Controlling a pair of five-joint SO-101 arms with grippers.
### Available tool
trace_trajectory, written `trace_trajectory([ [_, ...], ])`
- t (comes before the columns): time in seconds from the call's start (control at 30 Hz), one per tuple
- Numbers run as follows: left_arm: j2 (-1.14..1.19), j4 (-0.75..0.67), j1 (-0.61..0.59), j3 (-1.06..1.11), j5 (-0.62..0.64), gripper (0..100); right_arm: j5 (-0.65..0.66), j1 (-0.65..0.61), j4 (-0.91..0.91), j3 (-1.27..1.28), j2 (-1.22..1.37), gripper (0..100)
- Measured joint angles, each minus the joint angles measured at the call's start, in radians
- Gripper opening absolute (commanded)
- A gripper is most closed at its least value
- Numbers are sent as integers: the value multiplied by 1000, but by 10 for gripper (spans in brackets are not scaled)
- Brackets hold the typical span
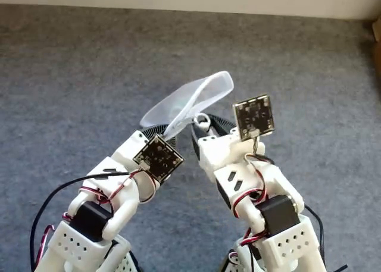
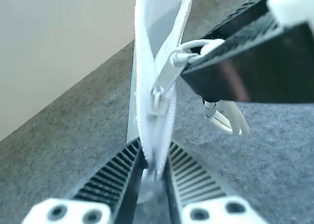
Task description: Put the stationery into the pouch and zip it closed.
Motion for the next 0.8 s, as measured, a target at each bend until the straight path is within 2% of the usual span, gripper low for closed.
trace_trajectory([
  [0.27,-6,0,0,-2,0,7,-57,81,-54,-2,0,5],
  [0.57,-12,0,0,9,0,7,-57,91,-66,-2,0,5],
  [0.8,-14,0,2,9,0,7,-110,236,-173,0,0,5],
])
